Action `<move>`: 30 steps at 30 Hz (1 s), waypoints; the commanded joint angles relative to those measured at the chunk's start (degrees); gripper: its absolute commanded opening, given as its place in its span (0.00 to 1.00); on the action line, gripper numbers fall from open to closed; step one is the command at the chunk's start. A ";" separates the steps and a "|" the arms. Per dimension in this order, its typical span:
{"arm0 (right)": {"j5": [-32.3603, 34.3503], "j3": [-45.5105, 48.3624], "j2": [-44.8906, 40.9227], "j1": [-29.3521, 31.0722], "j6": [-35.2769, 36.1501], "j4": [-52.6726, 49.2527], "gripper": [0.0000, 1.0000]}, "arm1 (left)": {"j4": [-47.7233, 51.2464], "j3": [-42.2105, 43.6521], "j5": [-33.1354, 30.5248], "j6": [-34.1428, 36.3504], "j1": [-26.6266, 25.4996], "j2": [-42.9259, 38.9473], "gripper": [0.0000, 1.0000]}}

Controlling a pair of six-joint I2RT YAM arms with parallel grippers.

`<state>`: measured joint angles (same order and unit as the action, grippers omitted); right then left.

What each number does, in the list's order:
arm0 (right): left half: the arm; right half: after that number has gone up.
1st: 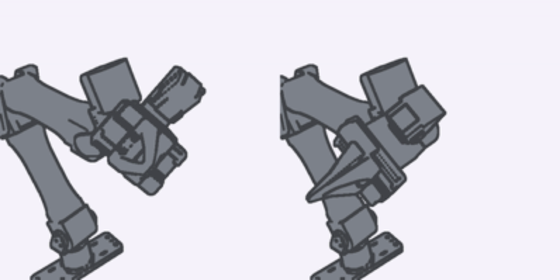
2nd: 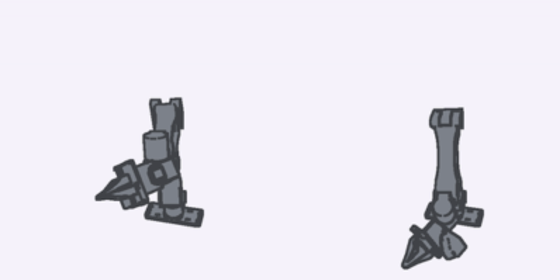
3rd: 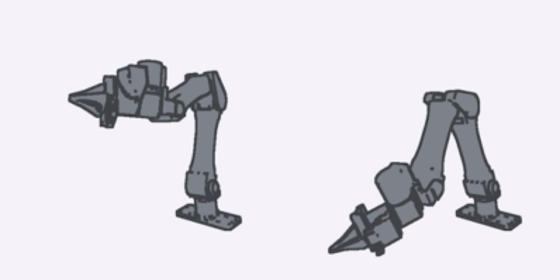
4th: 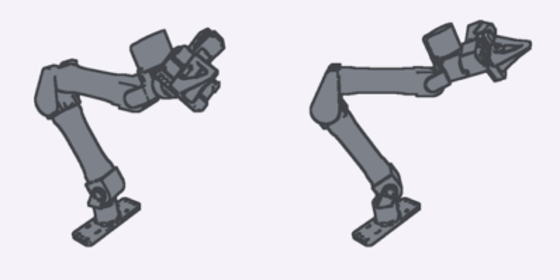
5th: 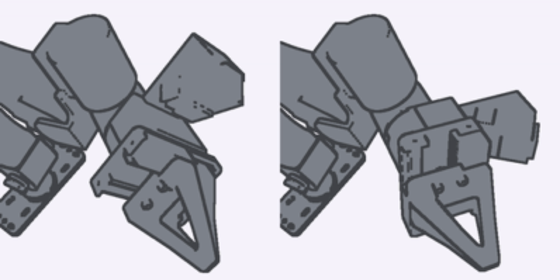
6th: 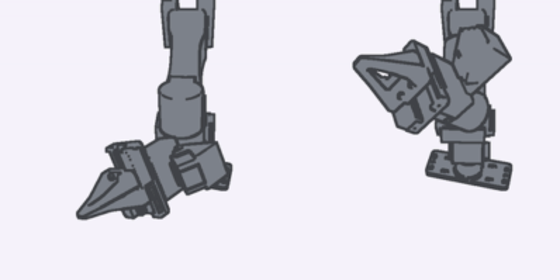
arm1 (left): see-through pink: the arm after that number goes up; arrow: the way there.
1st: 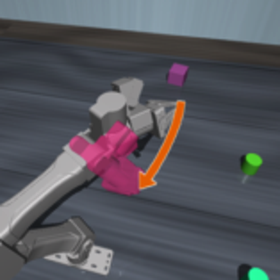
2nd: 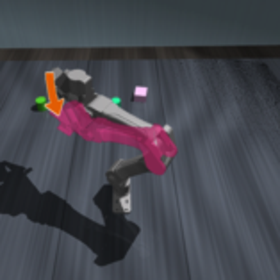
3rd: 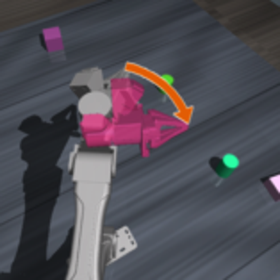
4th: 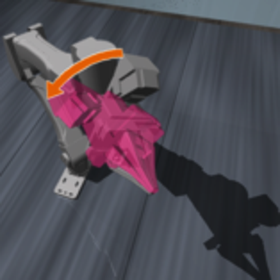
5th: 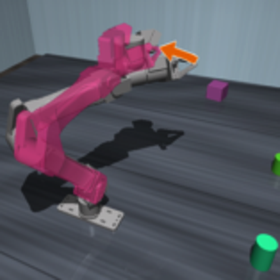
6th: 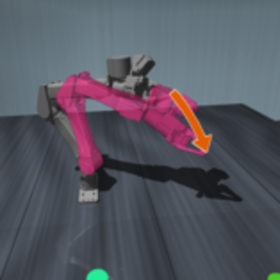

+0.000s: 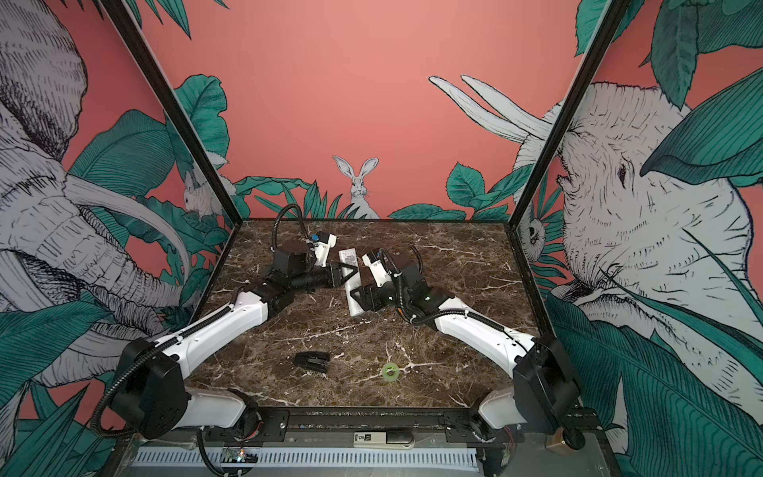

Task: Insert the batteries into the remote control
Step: 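Pull the white battery cover away from the remote with the right gripper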

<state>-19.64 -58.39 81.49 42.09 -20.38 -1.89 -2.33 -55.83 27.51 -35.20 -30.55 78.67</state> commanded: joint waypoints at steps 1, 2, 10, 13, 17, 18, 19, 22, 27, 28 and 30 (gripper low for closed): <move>-1.30 -1.37 0.71 -0.27 -0.23 2.25 0.66 | 0.84 -0.70 -0.69 0.79 0.05 -1.73 0.00; -1.37 -1.38 0.88 -0.33 -0.21 2.19 0.65 | 0.92 -0.68 -0.77 0.85 0.01 -1.70 0.00; -2.26 -1.44 2.07 -0.30 -0.62 2.50 0.53 | 0.83 -0.72 -0.79 1.01 0.05 -1.57 0.00; -2.66 -1.46 2.35 -0.29 -0.67 2.51 0.52 | 0.84 -0.61 -0.79 1.15 0.05 -1.42 0.00; -3.29 -1.46 2.80 -0.27 -0.80 2.57 0.49 | 0.58 -0.62 -0.42 0.96 0.05 -1.25 0.00; -3.39 -1.46 2.92 -0.26 -0.81 2.59 0.49 | 0.57 -0.62 -0.44 0.97 0.06 -1.24 0.00; -3.52 -1.54 2.97 -0.27 -0.87 2.60 0.47 | 0.61 -0.60 -0.37 1.10 0.05 -1.10 0.00; -3.56 -1.55 3.21 -0.30 -0.89 2.73 0.44 | 0.48 -0.62 -0.35 1.16 0.05 -1.14 0.00; -3.65 -1.51 3.37 -0.26 -0.89 2.77 0.40 | 0.41 -0.52 -0.26 1.21 0.06 -0.98 0.00; -3.73 -1.40 3.32 -0.26 -0.87 2.77 0.39 | 0.43 -0.53 -0.26 1.14 0.12 -0.98 0.00; -3.74 -1.53 3.41 -0.30 -0.80 2.78 0.37 | 0.31 -0.47 -0.26 1.12 0.10 -0.98 0.00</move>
<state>-23.18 -58.89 84.16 41.98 -21.30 -0.64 -0.62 -55.83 25.89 -33.95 -30.37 78.67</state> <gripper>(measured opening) 0.379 0.201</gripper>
